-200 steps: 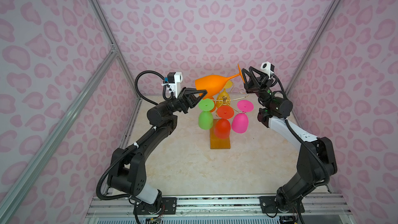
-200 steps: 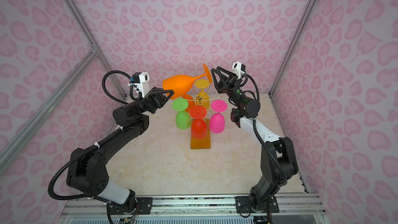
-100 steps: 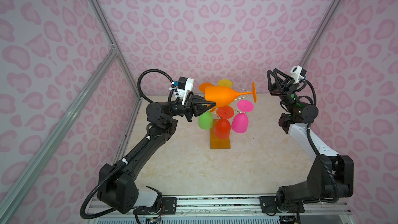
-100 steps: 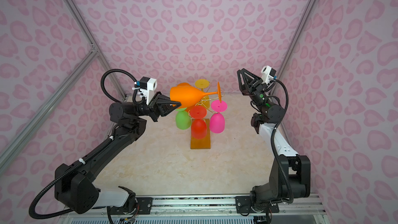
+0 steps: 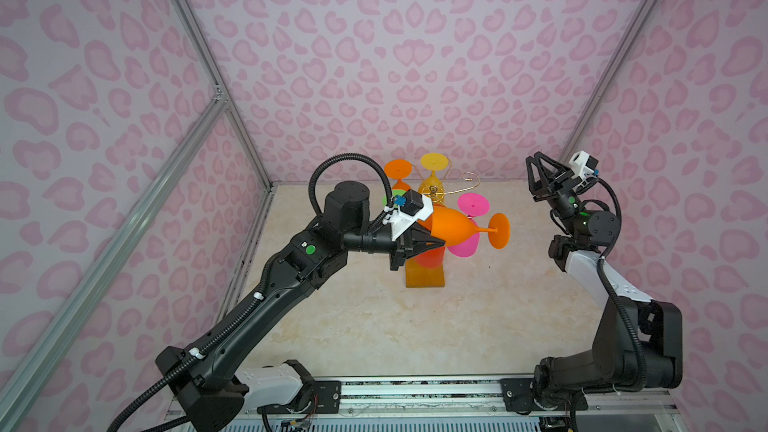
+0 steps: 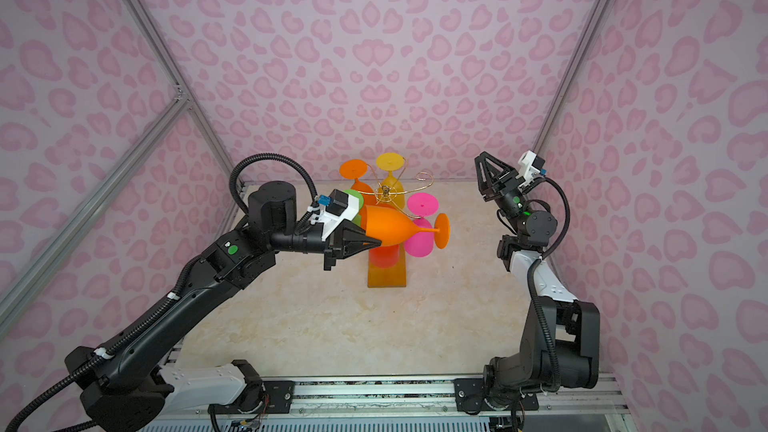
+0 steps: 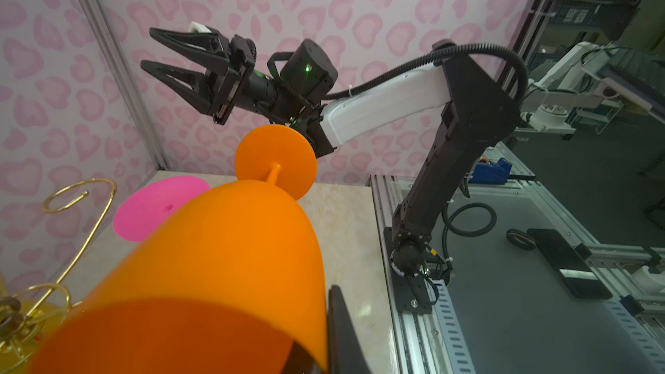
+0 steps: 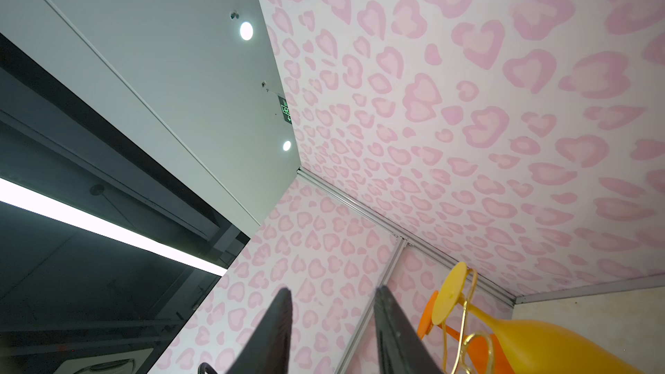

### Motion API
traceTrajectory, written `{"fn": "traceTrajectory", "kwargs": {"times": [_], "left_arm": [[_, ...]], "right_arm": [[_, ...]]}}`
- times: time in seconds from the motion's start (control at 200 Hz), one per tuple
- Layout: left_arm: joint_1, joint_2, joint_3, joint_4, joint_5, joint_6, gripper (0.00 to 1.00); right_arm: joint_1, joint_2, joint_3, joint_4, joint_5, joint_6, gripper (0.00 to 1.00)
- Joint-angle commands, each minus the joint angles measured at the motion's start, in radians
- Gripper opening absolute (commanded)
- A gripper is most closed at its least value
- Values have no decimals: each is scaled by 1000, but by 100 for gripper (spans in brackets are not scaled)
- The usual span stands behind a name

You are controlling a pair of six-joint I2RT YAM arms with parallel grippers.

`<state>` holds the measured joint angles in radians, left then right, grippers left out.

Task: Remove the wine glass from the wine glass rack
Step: 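Lower the orange glass toward the table with the left gripper while the right gripper withdraws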

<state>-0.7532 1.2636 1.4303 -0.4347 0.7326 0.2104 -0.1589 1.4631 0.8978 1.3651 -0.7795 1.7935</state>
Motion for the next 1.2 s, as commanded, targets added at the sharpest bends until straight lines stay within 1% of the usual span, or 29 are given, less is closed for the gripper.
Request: {"fn": "traceTrajectory", "kwargs": {"times": [0.0,0.255,0.345,0.57,0.785,0.915,1.095,1.2], "left_arm": [[-35,-9,10,-186,-176,128,1],[-138,-28,-25,-273,-350,145,1],[-172,-32,-30,-287,-386,149,1],[-235,-11,-9,-350,-426,160,1],[-277,73,27,-439,-485,162,1],[-289,142,65,-511,-508,161,1],[-305,221,106,-561,-555,159,1],[-324,276,130,-594,-607,162,1]], "right_arm": [[-16,22,-16,81,-20,32,39],[-48,66,-52,170,-17,90,37],[-50,80,-59,192,-16,101,37],[-50,94,-59,193,-20,101,36],[-49,107,-62,193,-23,101,36],[-50,117,-64,193,-27,100,36],[-49,129,-63,195,-33,102,36],[-50,136,-65,194,-37,100,36]]}}
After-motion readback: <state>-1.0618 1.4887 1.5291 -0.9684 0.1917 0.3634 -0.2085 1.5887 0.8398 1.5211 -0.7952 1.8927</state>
